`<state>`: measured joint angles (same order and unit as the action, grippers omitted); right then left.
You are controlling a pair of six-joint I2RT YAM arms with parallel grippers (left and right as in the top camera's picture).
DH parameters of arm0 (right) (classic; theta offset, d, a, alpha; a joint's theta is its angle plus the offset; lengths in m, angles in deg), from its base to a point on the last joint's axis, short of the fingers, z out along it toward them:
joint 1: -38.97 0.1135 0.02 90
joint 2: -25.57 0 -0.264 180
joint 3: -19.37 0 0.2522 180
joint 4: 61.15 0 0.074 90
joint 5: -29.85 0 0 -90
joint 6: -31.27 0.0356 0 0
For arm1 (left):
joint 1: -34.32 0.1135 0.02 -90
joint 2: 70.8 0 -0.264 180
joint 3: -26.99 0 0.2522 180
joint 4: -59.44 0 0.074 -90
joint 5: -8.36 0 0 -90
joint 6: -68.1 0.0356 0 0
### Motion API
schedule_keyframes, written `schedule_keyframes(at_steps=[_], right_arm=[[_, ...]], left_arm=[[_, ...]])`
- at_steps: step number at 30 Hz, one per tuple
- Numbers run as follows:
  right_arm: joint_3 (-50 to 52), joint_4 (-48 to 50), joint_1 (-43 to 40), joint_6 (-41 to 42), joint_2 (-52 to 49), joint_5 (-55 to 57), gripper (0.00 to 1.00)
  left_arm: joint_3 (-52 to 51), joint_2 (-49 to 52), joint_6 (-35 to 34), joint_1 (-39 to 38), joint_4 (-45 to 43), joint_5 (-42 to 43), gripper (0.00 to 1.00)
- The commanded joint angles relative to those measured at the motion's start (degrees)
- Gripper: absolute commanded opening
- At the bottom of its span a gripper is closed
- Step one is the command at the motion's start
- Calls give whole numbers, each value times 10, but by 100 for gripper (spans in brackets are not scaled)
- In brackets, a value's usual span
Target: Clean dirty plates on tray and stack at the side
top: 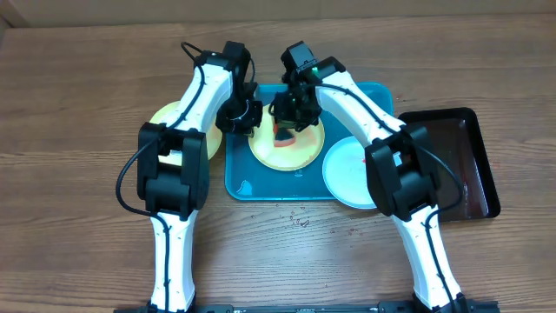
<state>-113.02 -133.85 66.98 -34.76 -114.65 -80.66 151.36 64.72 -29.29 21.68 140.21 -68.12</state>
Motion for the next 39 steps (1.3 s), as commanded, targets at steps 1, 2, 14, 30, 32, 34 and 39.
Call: schedule_keyframes(at_steps=[1, 2, 14, 30, 32, 34, 39], right_arm=[[-6, -21, 9, 3, -14, -69, 4], [-6, -31, 9, 2, -14, -68, 4], [-6, -136, -16, -45, -14, 87, 4], [-6, 48, -30, -62, -15, 148, 4], [-6, 70, -19, -62, -17, 133, 4], [-6, 82, -7, -61, -22, 110, 4], [-6, 72, 25, -61, -40, 57, 4]], left_arm=[[-13, 17, 8, 9, -13, 81, 4], [-13, 17, 8, 15, -14, 96, 4], [-13, 17, 12, 50, -12, 126, 4], [-13, 17, 12, 50, -10, 114, 4], [-13, 17, 12, 50, -10, 114, 4], [-13, 17, 11, 50, -10, 115, 4], [-13, 17, 10, 50, -10, 116, 4]])
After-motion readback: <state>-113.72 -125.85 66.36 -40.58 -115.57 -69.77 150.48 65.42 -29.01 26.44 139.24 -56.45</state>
